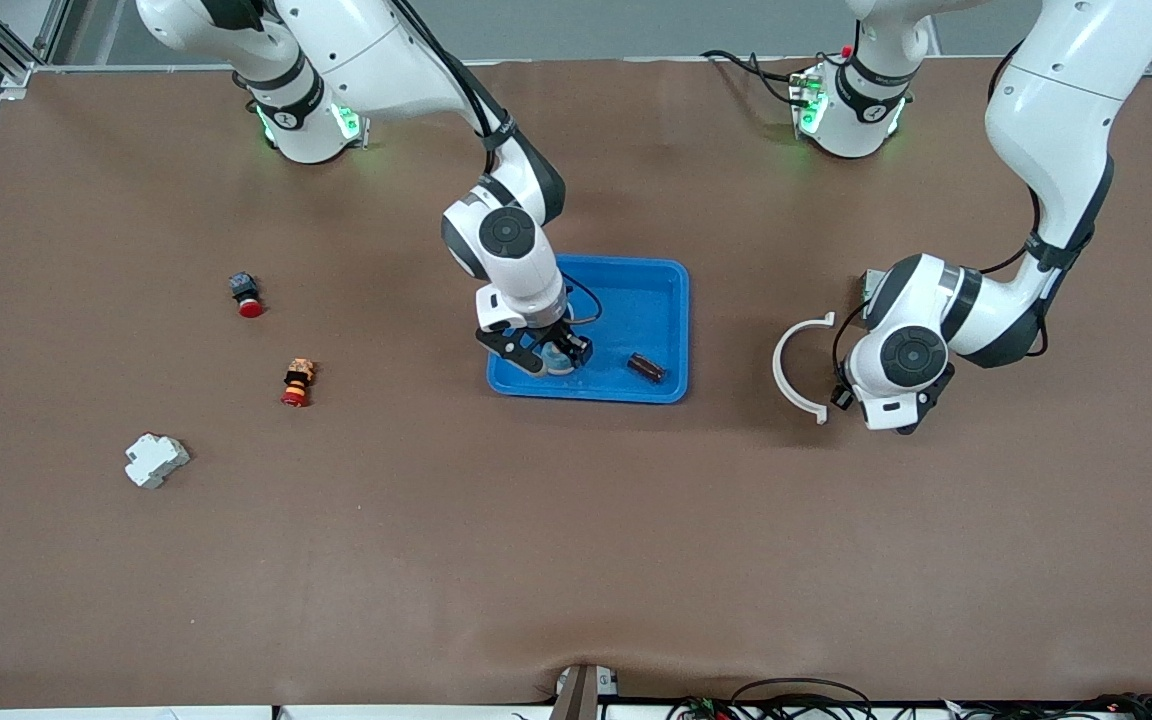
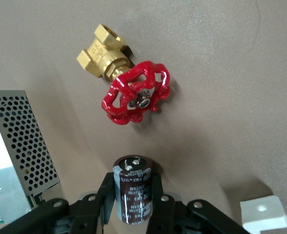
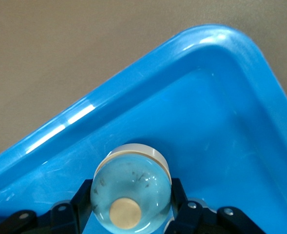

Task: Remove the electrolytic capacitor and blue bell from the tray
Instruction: 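Place the capacitor with the left gripper while the right gripper carries the bell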

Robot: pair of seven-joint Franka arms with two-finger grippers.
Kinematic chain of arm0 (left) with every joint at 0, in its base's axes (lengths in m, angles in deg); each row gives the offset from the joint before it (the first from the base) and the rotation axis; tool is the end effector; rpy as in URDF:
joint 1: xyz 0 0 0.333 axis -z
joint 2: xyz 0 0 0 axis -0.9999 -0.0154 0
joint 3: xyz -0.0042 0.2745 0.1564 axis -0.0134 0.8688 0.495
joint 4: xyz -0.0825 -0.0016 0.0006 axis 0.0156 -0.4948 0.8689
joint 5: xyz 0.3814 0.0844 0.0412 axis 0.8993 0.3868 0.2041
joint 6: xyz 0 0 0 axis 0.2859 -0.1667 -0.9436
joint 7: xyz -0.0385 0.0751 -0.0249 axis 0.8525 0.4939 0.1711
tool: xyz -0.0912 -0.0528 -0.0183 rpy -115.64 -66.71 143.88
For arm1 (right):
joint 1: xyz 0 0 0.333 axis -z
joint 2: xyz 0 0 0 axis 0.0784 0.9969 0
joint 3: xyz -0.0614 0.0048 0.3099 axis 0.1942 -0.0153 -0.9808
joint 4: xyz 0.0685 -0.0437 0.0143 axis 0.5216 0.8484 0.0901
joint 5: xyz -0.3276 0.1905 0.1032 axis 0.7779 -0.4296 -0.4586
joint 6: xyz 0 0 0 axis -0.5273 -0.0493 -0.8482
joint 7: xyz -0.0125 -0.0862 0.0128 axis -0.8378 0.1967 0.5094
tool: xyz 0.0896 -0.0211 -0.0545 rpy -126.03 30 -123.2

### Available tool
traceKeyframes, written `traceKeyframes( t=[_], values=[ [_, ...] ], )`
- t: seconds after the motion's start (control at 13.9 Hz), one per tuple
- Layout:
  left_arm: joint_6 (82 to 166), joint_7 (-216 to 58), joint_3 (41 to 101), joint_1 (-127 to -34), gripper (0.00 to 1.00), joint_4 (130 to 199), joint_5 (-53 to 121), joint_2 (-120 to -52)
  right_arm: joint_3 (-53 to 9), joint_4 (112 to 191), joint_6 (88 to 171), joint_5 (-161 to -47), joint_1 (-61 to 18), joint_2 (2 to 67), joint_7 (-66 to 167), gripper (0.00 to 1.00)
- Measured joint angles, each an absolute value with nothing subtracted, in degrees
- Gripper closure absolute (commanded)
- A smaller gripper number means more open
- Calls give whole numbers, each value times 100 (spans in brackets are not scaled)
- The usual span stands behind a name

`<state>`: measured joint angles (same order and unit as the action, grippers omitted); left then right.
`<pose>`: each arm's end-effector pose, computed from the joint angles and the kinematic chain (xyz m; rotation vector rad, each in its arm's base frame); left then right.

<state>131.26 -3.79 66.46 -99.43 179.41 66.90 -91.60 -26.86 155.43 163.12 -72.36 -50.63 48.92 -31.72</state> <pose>0.5590 -0.1115 0.1794 -2.5470 -1.2772 0.1975 0.4703 0.4759 0.1959 -2.8431 0.9194 -0.0430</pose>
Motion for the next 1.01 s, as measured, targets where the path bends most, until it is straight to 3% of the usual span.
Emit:
traceKeyframes(
  t=[0.07,0.14,0.22,0.29,0.58,1.01],
  values=[
    [13126,-379,6646,-9942,100,17941,6692,-9160,-2684,15337,15983,-7236,-5066,4892,-3264,100],
    [13126,-379,6645,-9942,66,17942,6695,-9160,-2668,15087,15587,-7236,-5065,4891,-3300,100],
    [13127,-398,6644,-9941,43,17943,6700,-9160,-2635,14831,15170,-7233,-5059,4889,-3298,100],
    [13131,-465,6643,-9941,0,17943,6705,-9160,-2602,14581,14724,-7225,-5033,4887,-3235,100],
    [13162,-592,6609,-9938,0,17955,6708,-9140,-2533,14034,13445,-7140,-4707,4840,-2176,100],
    [13096,-574,6134,-9985,0,17935,6318,-8708,-2489,13988,12665,-6487,-3632,4410,-49,100]
  ],
)
